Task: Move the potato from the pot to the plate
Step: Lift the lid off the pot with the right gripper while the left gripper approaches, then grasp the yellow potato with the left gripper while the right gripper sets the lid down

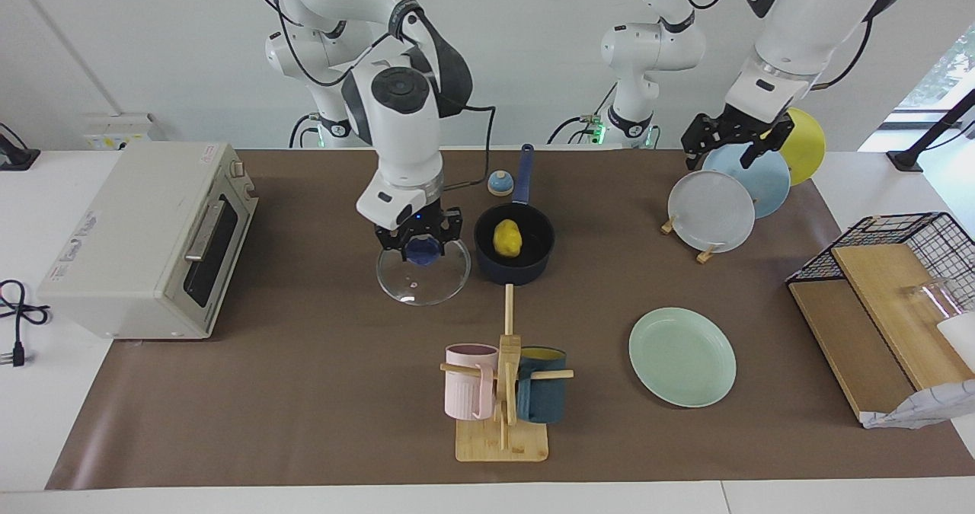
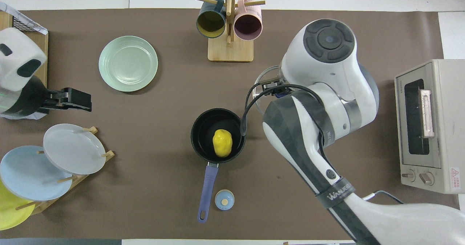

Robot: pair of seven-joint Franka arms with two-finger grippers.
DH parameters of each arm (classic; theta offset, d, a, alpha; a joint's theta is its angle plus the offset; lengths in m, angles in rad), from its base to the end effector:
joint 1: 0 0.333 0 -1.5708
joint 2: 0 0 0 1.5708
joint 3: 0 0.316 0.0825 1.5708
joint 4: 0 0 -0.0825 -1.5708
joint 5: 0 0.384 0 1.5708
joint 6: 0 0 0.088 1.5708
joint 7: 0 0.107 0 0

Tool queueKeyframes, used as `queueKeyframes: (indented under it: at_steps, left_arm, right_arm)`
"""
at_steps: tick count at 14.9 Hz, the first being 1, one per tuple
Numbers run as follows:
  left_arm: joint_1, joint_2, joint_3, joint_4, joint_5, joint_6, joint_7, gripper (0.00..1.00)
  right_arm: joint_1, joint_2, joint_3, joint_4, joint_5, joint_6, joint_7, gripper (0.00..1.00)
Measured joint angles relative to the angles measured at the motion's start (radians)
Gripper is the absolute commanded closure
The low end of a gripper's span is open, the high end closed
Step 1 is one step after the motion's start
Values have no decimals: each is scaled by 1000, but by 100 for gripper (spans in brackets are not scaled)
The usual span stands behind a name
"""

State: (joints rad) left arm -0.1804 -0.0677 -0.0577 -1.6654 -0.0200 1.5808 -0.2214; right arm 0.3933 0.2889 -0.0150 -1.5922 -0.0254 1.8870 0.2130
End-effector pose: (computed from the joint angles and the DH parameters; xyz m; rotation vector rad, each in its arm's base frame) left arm 0.5174 -0.1288 0.6175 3.1295 -0.0253 -0.0317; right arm 0.6031 0.2387 0.4673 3.1043 0.2704 0.0217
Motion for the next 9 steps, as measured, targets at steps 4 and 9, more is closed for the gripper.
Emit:
queueKeyframes:
  at_steps: [4, 9]
  left_arm:
    - [-165, 1, -9, -91, -10, 116, -212, 0]
    - [-371, 61, -12, -287, -11, 423, -475, 0]
  right_arm:
    - [-151, -5, -2, -71, 0, 28, -213, 59]
    - [-279, -60, -3, -292, 1, 179, -400, 59]
